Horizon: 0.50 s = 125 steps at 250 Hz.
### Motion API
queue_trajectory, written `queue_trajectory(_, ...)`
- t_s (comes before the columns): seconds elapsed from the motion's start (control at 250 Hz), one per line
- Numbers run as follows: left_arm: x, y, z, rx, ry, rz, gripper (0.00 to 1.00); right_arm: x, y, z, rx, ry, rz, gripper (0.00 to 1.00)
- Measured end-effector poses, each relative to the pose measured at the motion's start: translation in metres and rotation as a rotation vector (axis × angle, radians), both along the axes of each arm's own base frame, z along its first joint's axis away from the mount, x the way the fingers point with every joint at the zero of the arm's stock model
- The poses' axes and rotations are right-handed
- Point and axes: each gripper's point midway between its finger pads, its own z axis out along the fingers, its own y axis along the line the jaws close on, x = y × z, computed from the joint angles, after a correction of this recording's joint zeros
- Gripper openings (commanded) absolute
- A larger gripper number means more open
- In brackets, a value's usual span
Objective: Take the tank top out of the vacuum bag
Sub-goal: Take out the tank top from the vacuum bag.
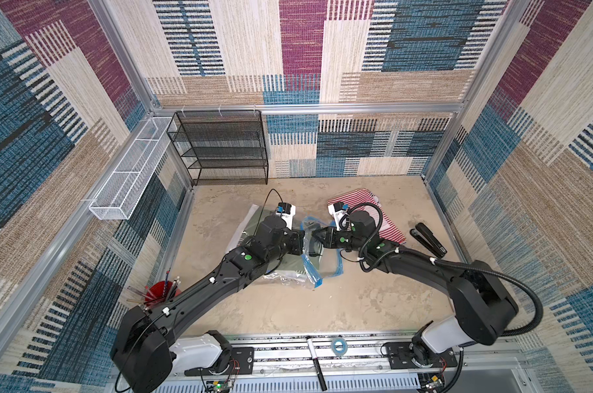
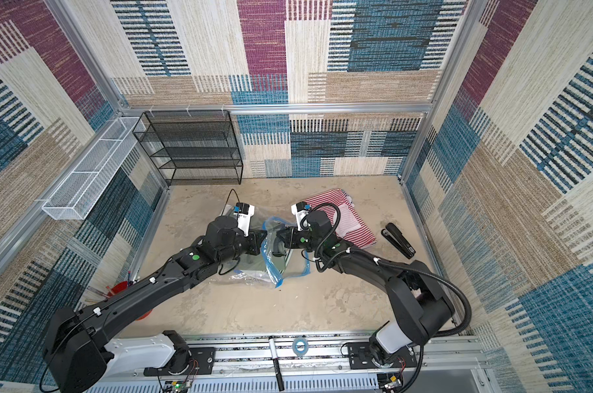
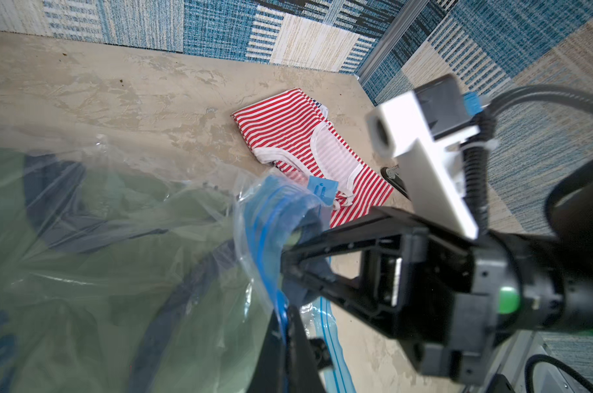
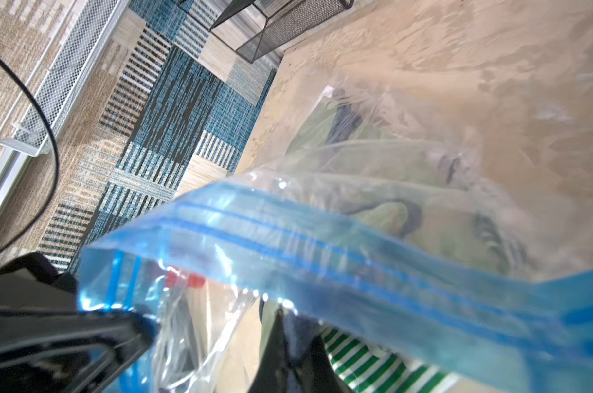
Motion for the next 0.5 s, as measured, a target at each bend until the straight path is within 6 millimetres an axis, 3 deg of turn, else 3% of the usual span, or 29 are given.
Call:
queue_trajectory(0.112,-0.007,0.003,-0.004,0.004,0.002,-0.015,0.0,-0.011,-0.018,0.0,-0.029,0.012,-0.055,0.0)
queue_trajectory(0.28,-0.013,0.004,-0.014,0.012,0.02,-0.031,0.0,-0.031,-0.042,-0.028,-0.099,0.08,-0.103,0.0)
queue_trajectory(0.416,-0.016,0.002,-0.016,0.007,0.027,-0.052,0.0,-0.041,-0.048,-0.036,-0.105,0.09,-0.1,0.0)
queue_trajectory(0.5,-0.017,0.003,-0.015,0.004,0.024,-0.054,0.0,-0.046,-0.045,-0.044,-0.089,0.098,-0.067,0.07)
